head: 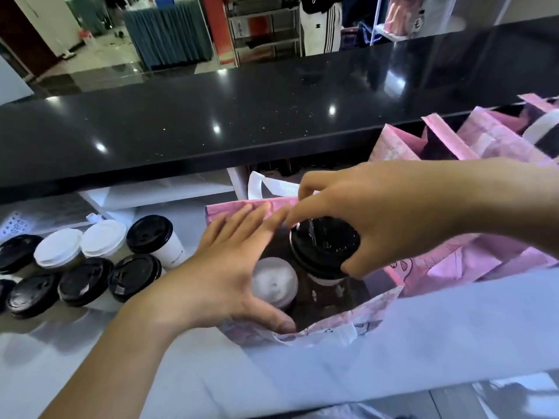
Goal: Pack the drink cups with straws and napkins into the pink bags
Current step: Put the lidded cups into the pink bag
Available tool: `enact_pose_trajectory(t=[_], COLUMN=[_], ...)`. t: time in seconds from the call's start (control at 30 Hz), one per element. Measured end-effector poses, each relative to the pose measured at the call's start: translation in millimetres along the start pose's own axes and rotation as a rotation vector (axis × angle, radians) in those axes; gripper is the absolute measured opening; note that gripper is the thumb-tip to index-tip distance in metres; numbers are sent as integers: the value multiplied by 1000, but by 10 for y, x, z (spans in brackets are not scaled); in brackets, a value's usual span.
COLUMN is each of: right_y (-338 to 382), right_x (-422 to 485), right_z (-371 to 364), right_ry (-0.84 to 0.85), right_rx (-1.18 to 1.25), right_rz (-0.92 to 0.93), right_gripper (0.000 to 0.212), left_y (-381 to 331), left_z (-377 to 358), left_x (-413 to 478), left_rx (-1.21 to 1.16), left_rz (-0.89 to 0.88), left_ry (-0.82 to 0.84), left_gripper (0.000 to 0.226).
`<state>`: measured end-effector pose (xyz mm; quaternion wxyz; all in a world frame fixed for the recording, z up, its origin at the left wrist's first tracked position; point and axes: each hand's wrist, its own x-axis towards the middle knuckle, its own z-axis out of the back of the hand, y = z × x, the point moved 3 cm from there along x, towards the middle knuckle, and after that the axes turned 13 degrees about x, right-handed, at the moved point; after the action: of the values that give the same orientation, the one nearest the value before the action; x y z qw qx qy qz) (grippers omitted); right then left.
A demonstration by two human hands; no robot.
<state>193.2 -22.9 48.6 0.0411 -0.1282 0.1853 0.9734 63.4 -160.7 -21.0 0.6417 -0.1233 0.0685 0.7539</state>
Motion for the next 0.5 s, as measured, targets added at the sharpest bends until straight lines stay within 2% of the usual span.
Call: enact_pose_trajectory(t=[0.1, 0.2, 0.33, 0.5], right_y=[4, 0, 59, 163], right_x=[46, 40, 16, 68], right_z=[-155, -228, -262, -392], right_ry=[58, 26, 76, 160], right_rx=[-67, -111, -245, -335], right_rz=[-60, -108, -201, -211], right_gripper=[67, 63, 51, 41], left_y=[-37, -19, 35, 68], left_z=[4, -29, -59, -73], left_x=[-30, -49, -31, 11], left_rx=[-5, -16, 6, 16], left_rz=[-25, -39, -56, -93], left_ry=[24, 41, 10, -30], left_gripper=[132, 132, 137, 132])
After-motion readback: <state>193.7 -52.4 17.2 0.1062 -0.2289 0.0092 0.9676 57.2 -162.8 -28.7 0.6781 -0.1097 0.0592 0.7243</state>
